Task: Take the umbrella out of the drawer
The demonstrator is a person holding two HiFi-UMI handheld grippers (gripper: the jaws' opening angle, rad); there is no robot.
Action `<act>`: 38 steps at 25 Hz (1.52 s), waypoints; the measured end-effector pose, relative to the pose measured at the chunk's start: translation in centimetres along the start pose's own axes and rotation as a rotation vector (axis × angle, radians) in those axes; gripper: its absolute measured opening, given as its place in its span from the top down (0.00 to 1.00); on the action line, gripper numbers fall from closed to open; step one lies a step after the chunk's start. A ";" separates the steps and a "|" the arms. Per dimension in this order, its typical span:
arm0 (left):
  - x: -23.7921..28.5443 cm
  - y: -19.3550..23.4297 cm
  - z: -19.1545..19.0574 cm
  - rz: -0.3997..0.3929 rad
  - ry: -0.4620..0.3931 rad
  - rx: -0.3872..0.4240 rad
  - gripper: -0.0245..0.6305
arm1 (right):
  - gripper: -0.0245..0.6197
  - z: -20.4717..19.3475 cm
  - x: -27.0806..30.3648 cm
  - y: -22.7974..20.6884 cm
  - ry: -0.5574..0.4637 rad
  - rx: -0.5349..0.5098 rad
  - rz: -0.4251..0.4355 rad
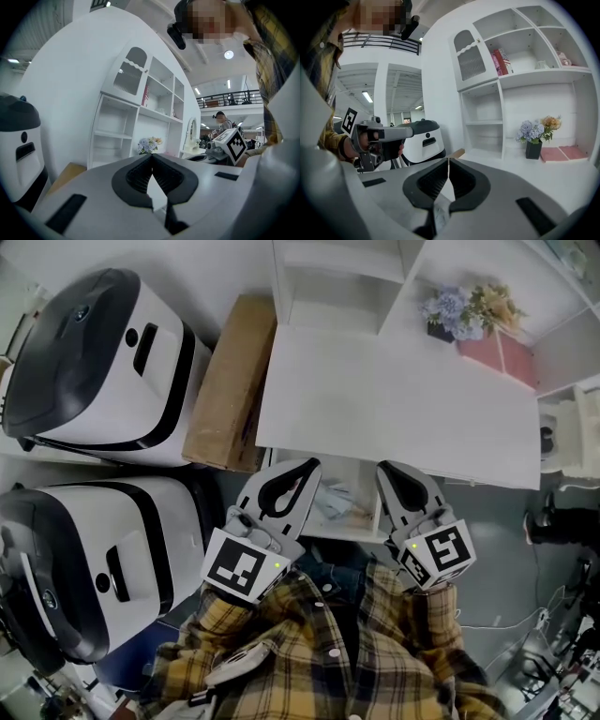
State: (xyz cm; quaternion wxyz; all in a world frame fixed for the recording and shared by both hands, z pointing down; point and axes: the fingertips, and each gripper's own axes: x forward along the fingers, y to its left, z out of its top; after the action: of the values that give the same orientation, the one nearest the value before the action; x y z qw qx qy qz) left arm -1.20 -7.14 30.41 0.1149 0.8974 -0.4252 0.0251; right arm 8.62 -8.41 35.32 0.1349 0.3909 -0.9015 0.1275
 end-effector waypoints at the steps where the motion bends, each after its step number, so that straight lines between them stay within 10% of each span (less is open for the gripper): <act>1: 0.0 0.2 -0.3 0.004 0.005 -0.004 0.93 | 0.93 -0.3 0.2 -0.1 0.009 -0.002 0.004; 12: -1.3 2.8 -4.1 0.090 0.063 -0.064 0.93 | 0.92 -7.3 3.3 0.7 0.216 -0.014 0.161; 38: -5.4 6.1 -10.7 0.330 0.137 -0.137 0.93 | 0.47 -32.0 11.9 5.3 0.783 -0.140 0.511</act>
State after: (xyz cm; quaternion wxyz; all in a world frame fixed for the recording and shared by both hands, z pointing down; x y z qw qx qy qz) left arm -8.78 -4.32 41.18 0.1988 0.8017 -0.5586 0.0754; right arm 1.43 -2.14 68.54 0.4552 0.0690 -0.8565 0.2332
